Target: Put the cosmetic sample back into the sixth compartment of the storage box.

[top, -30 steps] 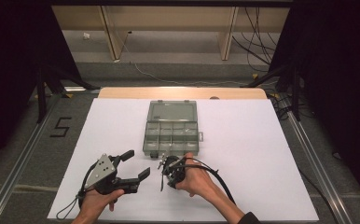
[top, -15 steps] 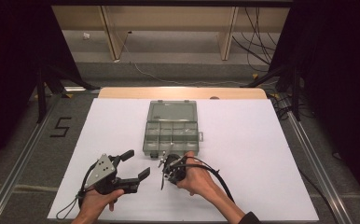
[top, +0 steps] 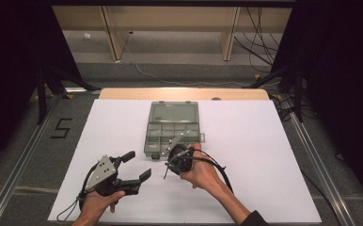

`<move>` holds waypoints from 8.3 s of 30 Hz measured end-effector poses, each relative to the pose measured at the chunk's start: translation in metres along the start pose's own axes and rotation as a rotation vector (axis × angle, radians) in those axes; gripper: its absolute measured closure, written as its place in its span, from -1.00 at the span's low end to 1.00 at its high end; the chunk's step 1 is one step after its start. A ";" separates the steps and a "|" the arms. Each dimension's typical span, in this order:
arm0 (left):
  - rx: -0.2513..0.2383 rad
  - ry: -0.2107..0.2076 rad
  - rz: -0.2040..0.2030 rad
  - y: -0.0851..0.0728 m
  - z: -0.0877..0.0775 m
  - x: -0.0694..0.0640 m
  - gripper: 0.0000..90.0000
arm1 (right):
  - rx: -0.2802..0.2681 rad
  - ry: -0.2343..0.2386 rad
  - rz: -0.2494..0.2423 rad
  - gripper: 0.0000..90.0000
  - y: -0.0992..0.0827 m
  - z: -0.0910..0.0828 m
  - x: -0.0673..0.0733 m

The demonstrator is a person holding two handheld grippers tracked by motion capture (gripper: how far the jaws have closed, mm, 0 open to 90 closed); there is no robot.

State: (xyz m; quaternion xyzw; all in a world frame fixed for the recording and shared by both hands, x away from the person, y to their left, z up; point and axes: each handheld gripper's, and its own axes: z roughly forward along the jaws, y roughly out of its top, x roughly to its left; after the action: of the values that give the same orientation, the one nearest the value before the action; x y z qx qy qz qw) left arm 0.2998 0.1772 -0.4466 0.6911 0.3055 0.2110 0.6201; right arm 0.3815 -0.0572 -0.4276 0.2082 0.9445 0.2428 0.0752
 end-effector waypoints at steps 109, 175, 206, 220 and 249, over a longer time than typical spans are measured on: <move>0.007 -0.002 -0.011 -0.001 0.000 -0.001 -0.65 | -0.323 -0.090 0.138 -0.11 0.026 -0.026 -0.042; 0.014 0.000 -0.016 -0.001 -0.001 -0.002 -0.65 | -0.638 -0.034 0.153 -0.52 -0.051 -0.077 -0.026; 0.016 -0.001 -0.018 -0.001 -0.001 -0.002 -0.65 | -0.713 -0.088 0.153 -0.52 -0.090 -0.091 -0.017; 0.017 -0.004 -0.016 -0.001 -0.001 -0.002 -0.65 | -0.730 -0.106 0.166 -0.53 -0.108 -0.093 -0.012; 0.024 -0.010 -0.014 -0.001 0.000 -0.002 -0.65 | -0.776 -0.087 0.252 -0.60 -0.152 -0.086 -0.003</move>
State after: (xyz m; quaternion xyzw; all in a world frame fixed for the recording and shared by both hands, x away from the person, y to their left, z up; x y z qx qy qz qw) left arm 0.2976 0.1759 -0.4477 0.6972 0.3099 0.1997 0.6149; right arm 0.3092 -0.2162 -0.4271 0.2882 0.7458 0.5795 0.1575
